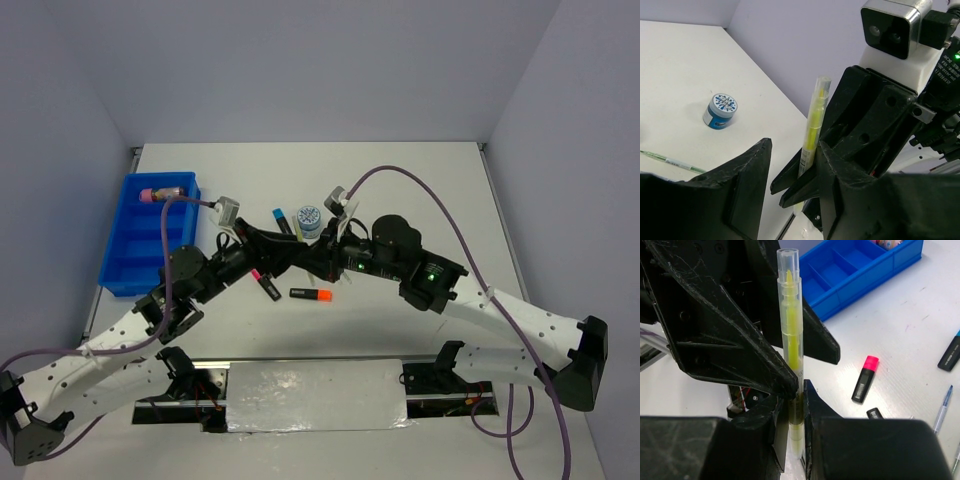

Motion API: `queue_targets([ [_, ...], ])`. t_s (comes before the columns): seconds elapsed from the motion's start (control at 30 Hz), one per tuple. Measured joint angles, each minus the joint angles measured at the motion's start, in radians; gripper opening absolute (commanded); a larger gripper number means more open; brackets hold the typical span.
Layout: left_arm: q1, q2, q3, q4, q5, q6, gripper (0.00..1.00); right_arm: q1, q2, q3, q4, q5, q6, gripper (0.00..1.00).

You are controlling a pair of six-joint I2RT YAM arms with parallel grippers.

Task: Sort the stationery into containers
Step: Close the pen cap on the pen, then place the pen in the storage box.

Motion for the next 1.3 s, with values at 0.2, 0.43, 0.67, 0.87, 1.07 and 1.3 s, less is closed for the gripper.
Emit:
queue_targets([
  [0.2,-0.006,-0.027,0.0,-0.029,0.0,0.024,0.45,0.003,0.014,-0.003,0.007,-0.013,0.008,0.0],
  [0.43,-0.006,-0.047,-0.001,-0.047,-0.016,0.059,0.17,0.029,0.058,-0.003,0.026,-0.026,0.022,0.0],
  [0.67,-0.005,0.0,0.002,-0.061,-0.039,0.077,0.0,0.032,0.09,0.0,0.012,0.006,0.023,0.0],
  [0.87,-0.009,0.013,0.016,-0.096,-0.128,0.063,0.0,0.037,0.086,-0.002,0.013,0.043,0.036,0.82],
  [1.07,0.103,0.123,0.156,-0.371,-0.335,-0.066,0.0,0.032,-0.065,-0.086,-0.005,0.203,0.063,1.0],
  [1.3,0.56,0.276,0.243,-0.517,-0.367,-0.233,0.0,-0.064,-0.313,-0.209,-0.099,0.404,0.115,1.0],
])
